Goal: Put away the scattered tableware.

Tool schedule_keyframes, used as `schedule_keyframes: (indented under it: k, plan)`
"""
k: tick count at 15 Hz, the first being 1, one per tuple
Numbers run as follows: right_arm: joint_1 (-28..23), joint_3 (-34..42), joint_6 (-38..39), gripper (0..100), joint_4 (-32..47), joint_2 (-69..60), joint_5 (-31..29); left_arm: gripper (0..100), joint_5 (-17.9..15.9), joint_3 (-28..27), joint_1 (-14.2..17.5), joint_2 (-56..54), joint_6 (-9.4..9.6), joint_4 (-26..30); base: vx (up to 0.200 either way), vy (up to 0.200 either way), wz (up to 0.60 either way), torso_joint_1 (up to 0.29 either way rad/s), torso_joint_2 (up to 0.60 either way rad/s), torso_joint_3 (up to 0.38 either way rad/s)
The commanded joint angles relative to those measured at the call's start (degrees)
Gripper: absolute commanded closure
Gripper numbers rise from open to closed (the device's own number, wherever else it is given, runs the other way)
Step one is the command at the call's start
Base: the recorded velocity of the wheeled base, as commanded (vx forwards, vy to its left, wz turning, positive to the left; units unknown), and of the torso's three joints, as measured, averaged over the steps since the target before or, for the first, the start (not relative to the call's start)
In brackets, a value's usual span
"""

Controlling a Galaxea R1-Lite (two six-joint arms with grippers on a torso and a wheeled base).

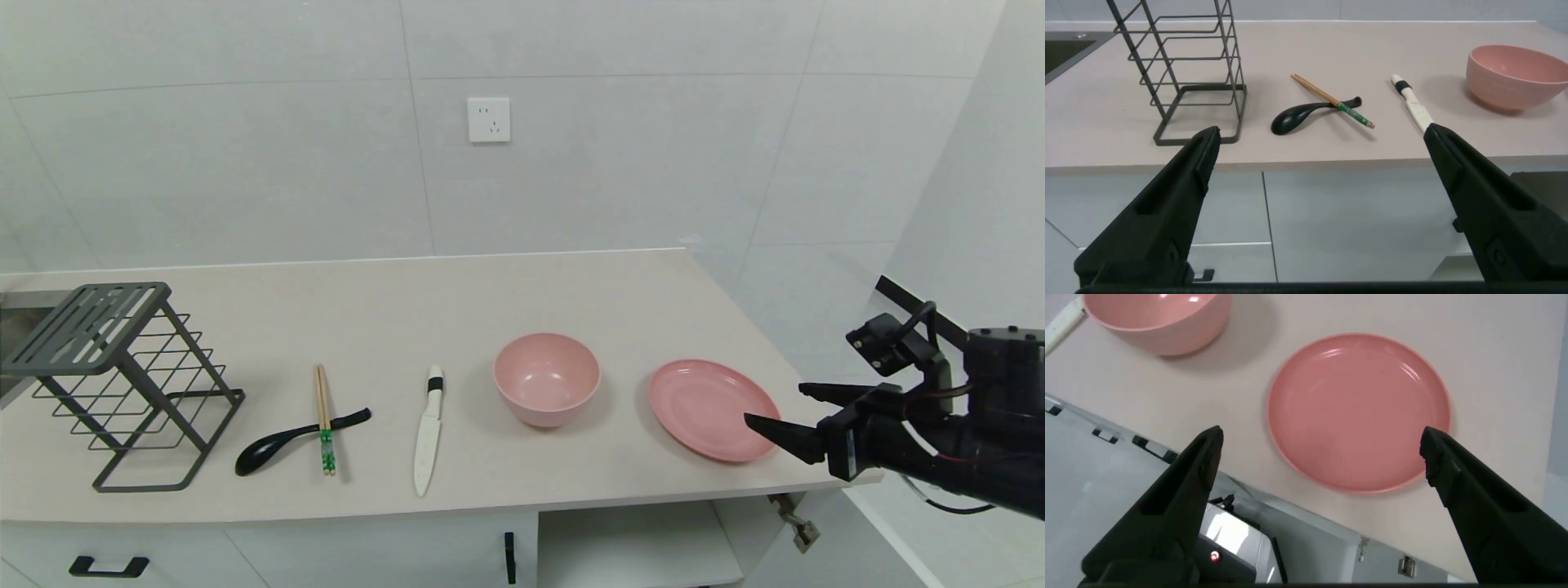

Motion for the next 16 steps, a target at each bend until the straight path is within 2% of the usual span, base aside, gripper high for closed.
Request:
schedule_keyframes:
  k: [1, 9, 16]
  plan:
    - [-0.9, -0.4, 0.0, 0, -3.1, 6.4, -1.8, 0, 0.0, 0.0, 0.0, 0.1, -0.1, 0.0, 0.0, 0.0, 0.0, 0.0, 0.0, 0.0]
    - [-4.7, -2.0, 0.4, 0, -7.0, 12.9, -1.8, 0, 0.0, 0.0, 0.0, 0.1, -0.02, 0.0, 0.0, 0.0, 0.0, 0.0, 0.0, 0.0]
    - [-7.7, -8.0, 1.1, 0, -7.9, 24.5, 0.2, 0, 0.0, 0.0, 0.0, 0.1, -0.1, 0.0, 0.0, 0.0, 0.0, 0.0, 0.0, 0.0]
